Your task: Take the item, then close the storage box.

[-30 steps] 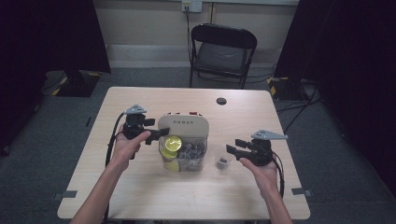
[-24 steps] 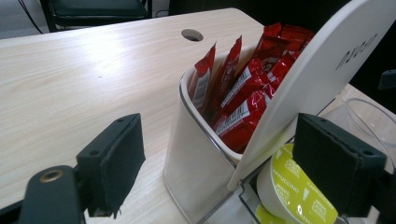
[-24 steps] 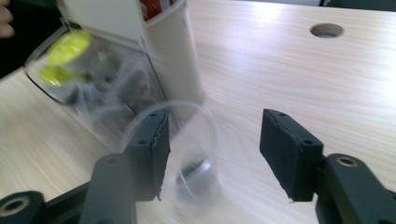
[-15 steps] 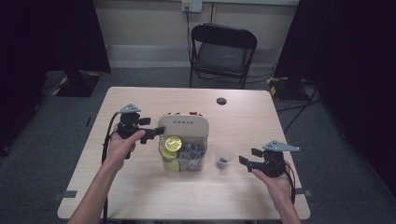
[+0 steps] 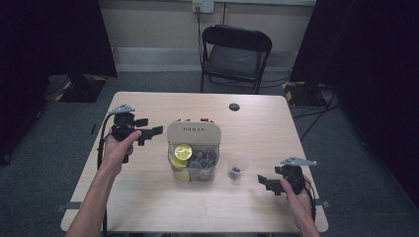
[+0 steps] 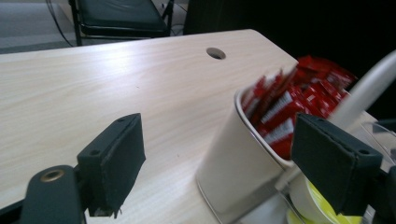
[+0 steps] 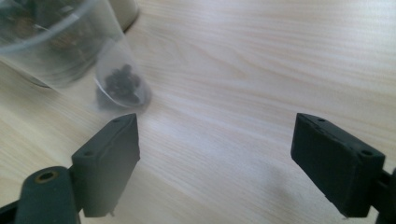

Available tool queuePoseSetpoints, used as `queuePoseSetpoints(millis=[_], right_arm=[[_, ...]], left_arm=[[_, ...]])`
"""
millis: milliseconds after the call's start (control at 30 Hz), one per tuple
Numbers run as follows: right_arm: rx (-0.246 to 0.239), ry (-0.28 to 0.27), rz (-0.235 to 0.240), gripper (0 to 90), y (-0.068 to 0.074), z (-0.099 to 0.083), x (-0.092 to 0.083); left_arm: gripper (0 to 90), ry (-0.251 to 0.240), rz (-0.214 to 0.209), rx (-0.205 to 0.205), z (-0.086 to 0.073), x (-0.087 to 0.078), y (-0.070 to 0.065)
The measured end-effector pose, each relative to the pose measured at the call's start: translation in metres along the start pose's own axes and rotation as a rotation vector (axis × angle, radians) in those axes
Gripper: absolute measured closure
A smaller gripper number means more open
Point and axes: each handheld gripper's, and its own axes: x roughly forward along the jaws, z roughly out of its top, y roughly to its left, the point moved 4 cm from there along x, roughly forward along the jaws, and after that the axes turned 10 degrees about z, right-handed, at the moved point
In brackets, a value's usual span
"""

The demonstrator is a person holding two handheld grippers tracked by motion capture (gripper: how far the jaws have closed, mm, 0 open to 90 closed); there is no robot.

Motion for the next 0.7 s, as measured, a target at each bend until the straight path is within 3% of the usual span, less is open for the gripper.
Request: queuePoseSetpoints(millis=[100,167,467,700], right_arm=[[0.008,0.047,-0.066,15.2,-0.009,-0.009,0.008],[0.012,0.067,-0.082,15.0,-0.011,-0.013,0.011],[-0.002,0.09,-0.109,15.0,-0.012,-0.02,0.015],[-0.016,0.086,-0.127,15.2,-0.011,-0.022,0.015]], left_arm=[[17.1,-0.001,0.004,-0.004,0.002,0.006,0.0],[17.1,0.0,0.023,-0.001,0.003,0.012,-0.002],[17.3,-0.009,-0.001,0.004,0.002,0.025,-0.01],[19.6,0.017,-0.006,0.012,-0.001,0.033,-0.012]])
